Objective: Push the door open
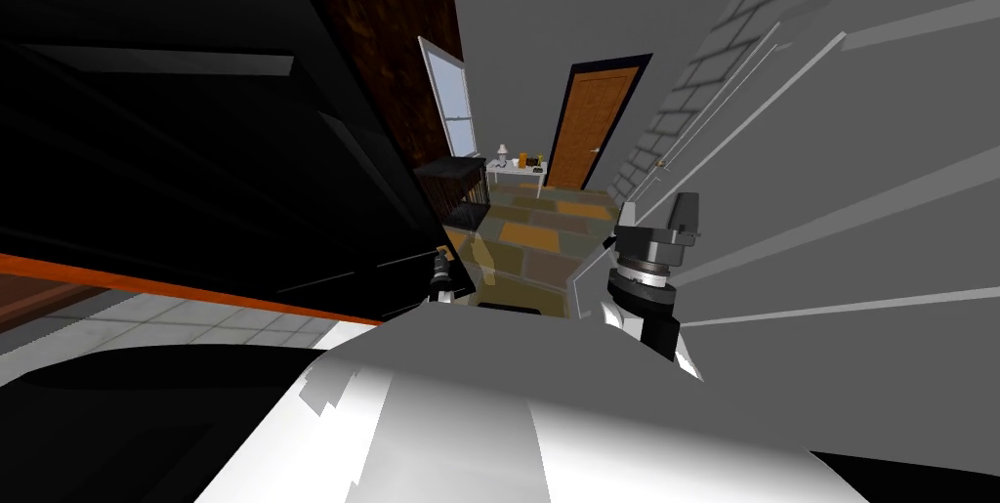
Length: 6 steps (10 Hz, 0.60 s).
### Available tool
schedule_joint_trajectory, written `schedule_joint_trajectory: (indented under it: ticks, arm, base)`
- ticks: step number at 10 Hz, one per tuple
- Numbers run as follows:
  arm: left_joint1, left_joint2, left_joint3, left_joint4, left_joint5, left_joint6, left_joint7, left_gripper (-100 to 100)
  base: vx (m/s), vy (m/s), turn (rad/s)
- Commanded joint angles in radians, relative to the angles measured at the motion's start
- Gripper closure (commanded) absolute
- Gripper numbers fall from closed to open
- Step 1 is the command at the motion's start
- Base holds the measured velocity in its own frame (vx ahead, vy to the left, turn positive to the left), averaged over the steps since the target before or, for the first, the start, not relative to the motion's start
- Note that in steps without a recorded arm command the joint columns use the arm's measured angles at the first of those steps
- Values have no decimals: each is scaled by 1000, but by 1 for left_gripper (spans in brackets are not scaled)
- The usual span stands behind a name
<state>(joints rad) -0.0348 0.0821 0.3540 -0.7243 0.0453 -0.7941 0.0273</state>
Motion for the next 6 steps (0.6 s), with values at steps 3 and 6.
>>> schedule_joint_trajectory:
  ticks: [3, 6]
  arm:
    - [-1, 8, 29, 1, 16, 6, -9, 100]
    - [-2, 14, 60, 2, 34, 12, -19, 100]
  base:
    - [157, -4, 43]
    - [196, -5, 47]
